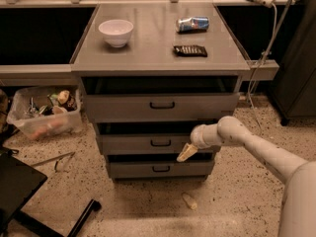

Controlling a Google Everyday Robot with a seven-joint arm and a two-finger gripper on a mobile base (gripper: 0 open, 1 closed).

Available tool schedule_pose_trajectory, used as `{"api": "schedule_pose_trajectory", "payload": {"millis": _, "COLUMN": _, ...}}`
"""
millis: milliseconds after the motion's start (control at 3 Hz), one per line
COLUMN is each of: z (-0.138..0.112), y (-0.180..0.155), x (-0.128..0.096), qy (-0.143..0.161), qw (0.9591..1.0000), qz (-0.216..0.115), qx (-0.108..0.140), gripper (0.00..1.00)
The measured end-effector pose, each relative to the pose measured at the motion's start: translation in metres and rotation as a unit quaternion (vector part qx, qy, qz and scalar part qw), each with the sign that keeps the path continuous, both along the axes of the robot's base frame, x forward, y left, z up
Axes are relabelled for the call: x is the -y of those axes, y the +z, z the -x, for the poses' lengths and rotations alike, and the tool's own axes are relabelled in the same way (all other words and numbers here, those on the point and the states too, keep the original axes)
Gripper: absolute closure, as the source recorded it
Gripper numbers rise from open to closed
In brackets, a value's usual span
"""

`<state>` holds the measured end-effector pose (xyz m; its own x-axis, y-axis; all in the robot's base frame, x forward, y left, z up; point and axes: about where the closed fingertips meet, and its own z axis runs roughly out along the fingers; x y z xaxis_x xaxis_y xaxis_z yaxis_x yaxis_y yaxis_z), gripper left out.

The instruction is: Open middle drawer

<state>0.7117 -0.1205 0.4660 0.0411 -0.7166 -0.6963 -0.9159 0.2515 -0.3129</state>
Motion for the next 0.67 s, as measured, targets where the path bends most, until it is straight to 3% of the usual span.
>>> {"api": "schedule_pose_trajectory", "payload": {"millis": 667, "z": 0.014, "y": 0.005, "x": 0.007, "qy": -0.002, "qw": 0.9999, "qz": -0.015, "qx": -0.007, "gripper": 0.00}}
